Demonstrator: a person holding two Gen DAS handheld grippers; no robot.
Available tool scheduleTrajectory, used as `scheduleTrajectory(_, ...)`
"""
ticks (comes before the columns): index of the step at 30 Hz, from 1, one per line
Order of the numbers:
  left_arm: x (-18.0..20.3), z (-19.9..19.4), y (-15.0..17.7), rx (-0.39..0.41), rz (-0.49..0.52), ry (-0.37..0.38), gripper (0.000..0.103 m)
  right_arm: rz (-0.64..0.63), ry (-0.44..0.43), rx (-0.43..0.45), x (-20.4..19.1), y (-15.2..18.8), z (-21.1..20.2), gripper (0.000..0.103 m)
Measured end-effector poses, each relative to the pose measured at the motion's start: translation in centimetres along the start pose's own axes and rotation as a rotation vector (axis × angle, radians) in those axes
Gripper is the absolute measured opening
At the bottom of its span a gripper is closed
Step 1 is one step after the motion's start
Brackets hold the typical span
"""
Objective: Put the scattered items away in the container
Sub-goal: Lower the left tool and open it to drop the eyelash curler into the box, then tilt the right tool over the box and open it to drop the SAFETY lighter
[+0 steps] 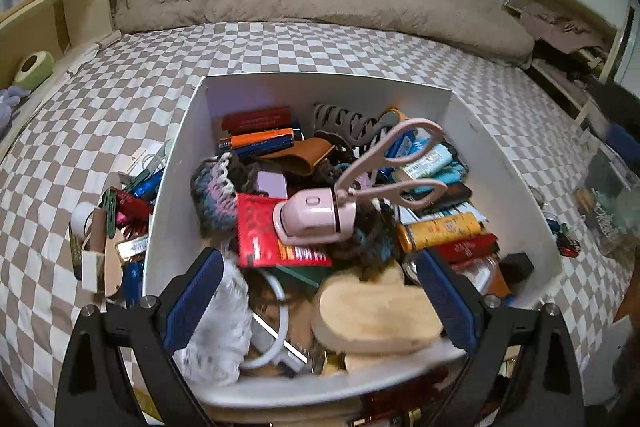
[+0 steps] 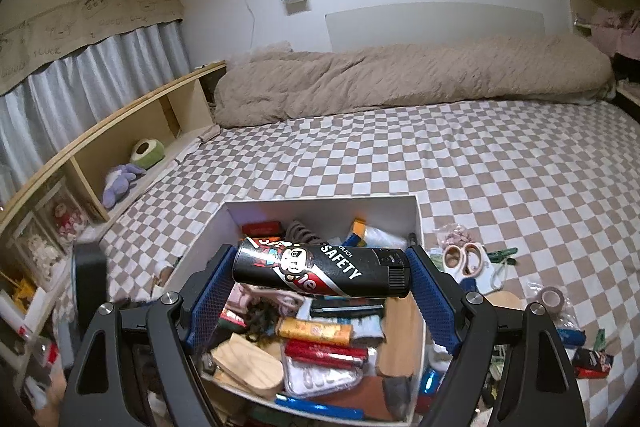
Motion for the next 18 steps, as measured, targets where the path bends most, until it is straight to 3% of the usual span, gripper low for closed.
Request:
scheduleTrajectory(10, -0.4, -2.1, 1.4, 0.094, 0.035, 0.003, 0.098, 0.071, -0.054, -0.127, 0.4, -3.8, 5.3, 0.084)
scheduleTrajectory(18, -2.1, -2.9, 1.5, 0.137, 0.008, 0.021, 0.098, 0.103, 0.051, -0.210, 2.6, -5.2, 10.0, 0.084)
Point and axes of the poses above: each gripper's, at about its wrist camera, not at the fingertips, and z roughly the way its jaws point, x to its right, y to its underside, the point moved 4 cm from there along z, roughly the way its jaws point, and after that the axes turned 15 degrees about -x, right-handed, at the moved point
